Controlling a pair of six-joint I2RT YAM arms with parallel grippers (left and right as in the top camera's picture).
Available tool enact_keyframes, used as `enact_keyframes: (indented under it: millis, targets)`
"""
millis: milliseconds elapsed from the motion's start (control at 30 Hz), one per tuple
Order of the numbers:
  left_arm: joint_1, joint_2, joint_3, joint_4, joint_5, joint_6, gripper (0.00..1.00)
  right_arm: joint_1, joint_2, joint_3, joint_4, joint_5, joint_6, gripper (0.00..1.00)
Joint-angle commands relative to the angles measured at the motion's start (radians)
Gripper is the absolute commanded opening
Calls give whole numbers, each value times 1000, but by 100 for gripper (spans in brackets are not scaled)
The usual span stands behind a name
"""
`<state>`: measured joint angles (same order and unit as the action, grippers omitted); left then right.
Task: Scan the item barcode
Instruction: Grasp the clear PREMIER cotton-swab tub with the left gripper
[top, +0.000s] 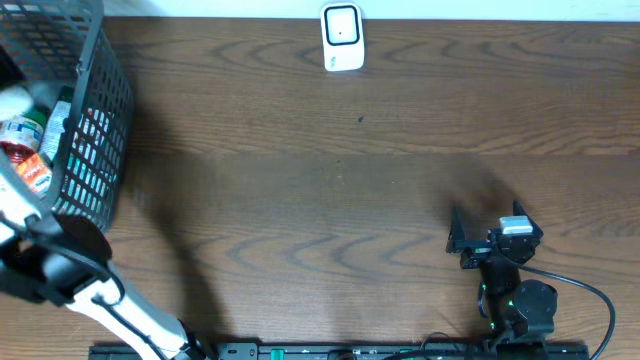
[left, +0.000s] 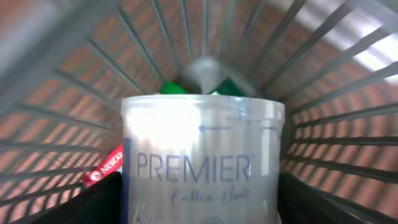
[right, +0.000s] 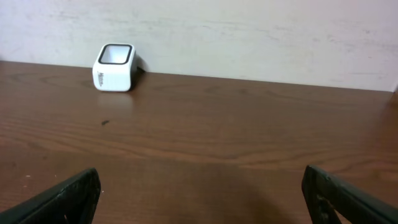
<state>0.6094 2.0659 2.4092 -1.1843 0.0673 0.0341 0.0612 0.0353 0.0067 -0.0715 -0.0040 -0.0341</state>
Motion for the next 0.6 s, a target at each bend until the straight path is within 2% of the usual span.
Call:
enact_keyframes:
  millis: [0,133,233,367,467,567]
  targets:
    - [-7,-183,19,3,-16,-74,61,-8,-3,-1,-6,-1,-8,99]
    - [-71,-338,19,-27,-16,-87,61,-8,-3,-1,-6,-1,-8,99]
    - [-177,-430,19,-87,-21,-94,61,-8,-3,-1,-6,-1,-8,99]
    - [-222,-440,17,-153,-180,-183,70,-8,-3,-1,-6,-1,-8,99]
    - [-197,-391,14,-178,-192,-225,84,-8,-3,-1,-6,-1,-8,99]
    - [-171,-321,14,-177,-187,-265,91,-8,-3,-1,-6,-1,-8,99]
